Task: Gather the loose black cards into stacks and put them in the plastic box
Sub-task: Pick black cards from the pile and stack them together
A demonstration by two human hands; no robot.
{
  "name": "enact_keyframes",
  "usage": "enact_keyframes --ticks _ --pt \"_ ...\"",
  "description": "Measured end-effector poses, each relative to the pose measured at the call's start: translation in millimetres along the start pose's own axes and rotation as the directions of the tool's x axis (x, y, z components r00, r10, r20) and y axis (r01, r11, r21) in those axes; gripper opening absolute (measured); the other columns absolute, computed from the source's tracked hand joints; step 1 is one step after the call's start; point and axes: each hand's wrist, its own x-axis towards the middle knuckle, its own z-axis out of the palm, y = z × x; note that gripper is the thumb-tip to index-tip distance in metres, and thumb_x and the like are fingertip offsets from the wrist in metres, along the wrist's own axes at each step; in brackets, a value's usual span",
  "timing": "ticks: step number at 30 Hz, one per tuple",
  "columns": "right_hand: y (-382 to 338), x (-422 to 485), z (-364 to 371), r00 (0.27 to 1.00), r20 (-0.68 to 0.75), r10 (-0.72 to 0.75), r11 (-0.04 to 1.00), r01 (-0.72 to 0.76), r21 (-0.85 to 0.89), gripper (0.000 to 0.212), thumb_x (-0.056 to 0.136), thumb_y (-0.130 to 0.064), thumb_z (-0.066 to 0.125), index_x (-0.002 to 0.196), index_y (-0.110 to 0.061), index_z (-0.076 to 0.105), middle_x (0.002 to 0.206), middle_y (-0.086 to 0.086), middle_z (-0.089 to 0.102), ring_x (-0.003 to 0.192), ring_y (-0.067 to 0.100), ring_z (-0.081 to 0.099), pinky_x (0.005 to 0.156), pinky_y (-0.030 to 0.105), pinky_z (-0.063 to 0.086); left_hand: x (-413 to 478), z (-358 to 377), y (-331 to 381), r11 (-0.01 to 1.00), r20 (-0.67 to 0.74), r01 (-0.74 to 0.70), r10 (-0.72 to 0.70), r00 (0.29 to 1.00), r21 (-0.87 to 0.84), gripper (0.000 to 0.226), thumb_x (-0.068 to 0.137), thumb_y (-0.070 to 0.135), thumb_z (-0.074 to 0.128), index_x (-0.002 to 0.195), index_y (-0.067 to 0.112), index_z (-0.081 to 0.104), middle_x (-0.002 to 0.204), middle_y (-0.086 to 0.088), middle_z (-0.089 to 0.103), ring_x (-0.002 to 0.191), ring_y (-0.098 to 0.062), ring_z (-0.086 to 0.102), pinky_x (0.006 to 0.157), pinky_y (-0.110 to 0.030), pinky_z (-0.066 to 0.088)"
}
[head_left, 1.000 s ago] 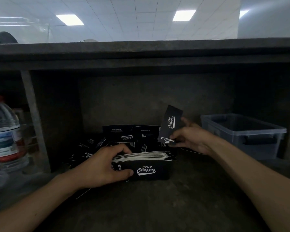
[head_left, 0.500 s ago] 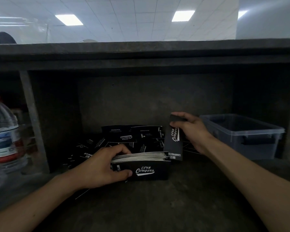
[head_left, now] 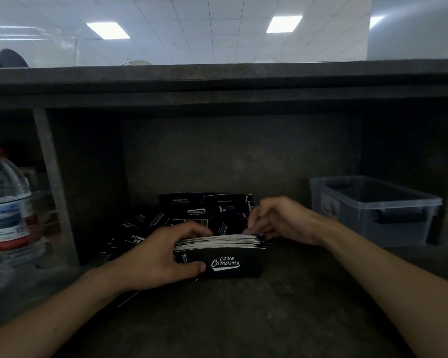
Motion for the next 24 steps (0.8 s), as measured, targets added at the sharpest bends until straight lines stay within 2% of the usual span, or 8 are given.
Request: enact_keyframes --ticks 3,6,9,12,14,16,21,24 --pt "5 8 6 0.986 -0.108 -0.126 0.99 0.118 -0.075 0.043 0.078 0.002 0.038 0.099 -0.014 0.073 0.113 0.003 0.074 0.109 0.017 0.068 0.093 0.038 0.047 1 0 1 0.999 0.011 -0.032 0.032 0.999 0.026 0.035 0.08 0.036 0.079 0.11 0.036 0.063 0.106 0.012 0.072 0.092 -0.01 0.071 0.077 -0.031 0.059" --pt "10 14 14 0.987 -0.062 -0.146 0.956 0.125 -0.265 0.058 0.08 0.013 0.04 0.108 -0.023 0.075 0.117 -0.011 0.072 0.115 0.002 0.063 0.1 0.025 0.043 0 0 -1 0.999 0.014 -0.034 0.033 0.999 0.024 0.029 0.08 0.035 0.08 0.105 0.033 0.064 0.1 0.012 0.072 0.085 -0.01 0.071 0.07 -0.026 0.057" --pt "14 16 13 0.989 -0.082 -0.125 0.898 0.078 -0.432 0.049 0.09 0.011 0.041 0.105 -0.021 0.076 0.108 -0.01 0.074 0.102 -0.007 0.065 0.09 0.012 0.045 0 0 -2 0.999 0.005 -0.04 0.04 0.999 0.033 0.026 0.079 0.036 0.08 0.1 0.033 0.064 0.095 0.012 0.072 0.081 -0.01 0.071 0.066 -0.022 0.055" --pt "16 15 2 0.91 -0.298 -0.287 0.7 -0.013 -0.714 0.025 0.096 -0.013 0.056 0.106 -0.021 0.076 0.106 -0.007 0.075 0.098 0.001 0.066 0.09 0.019 0.047 0 0 -3 0.999 0.006 -0.024 0.024 1.0 0.03 0.027 0.079 0.038 0.08 0.1 0.033 0.064 0.094 0.012 0.072 0.079 -0.01 0.071 0.065 -0.021 0.055" --pt "18 11 0 0.876 -0.349 -0.333 0.68 -0.033 -0.732 0.018 0.093 -0.026 0.065 0.107 -0.025 0.075 0.107 -0.009 0.074 0.098 0.003 0.065 0.093 0.023 0.048 0 0 -2 1.0 0.013 -0.018 0.017 1.0 0.024 0.027 0.079 0.038 0.08 0.1 0.033 0.064 0.094 0.011 0.072 0.078 -0.011 0.071 0.064 -0.021 0.055" --pt "20 9 4 0.913 -0.299 -0.276 0.717 -0.011 -0.697 0.021 0.086 -0.037 0.073 0.106 -0.03 0.075 0.108 -0.013 0.072 0.096 -0.001 0.063 0.091 0.021 0.049 0 0 -1 1.0 0.015 -0.013 0.012 1.0 0.02 0.027 0.079 0.037 0.08 0.1 0.033 0.064 0.094 0.011 0.072 0.077 -0.011 0.071 0.063 -0.021 0.054" --pt "19 12 6 0.968 -0.187 -0.17 0.538 -0.067 -0.84 0.047 0.081 -0.012 0.072 0.125 -0.027 0.067 0.132 -0.004 0.062 0.12 0.01 0.057 0.105 0.024 0.042 0 0 0 1.0 0.013 -0.012 0.012 1.0 0.012 0.026 0.08 0.035 0.08 0.1 0.032 0.064 0.094 0.014 0.072 0.079 -0.006 0.07 0.065 -0.016 0.052" --pt "19 11 1 0.954 -0.22 -0.205 0.596 -0.057 -0.801 0.04 0.088 -0.018 0.07 0.126 -0.027 0.066 0.13 -0.004 0.065 0.116 0.011 0.06 0.103 0.025 0.044 0 0 0 1.0 0.018 -0.003 0.003 1.0 0.004 0.026 0.08 0.035 0.08 0.1 0.033 0.064 0.094 0.013 0.072 0.078 -0.007 0.07 0.064 -0.017 0.052"
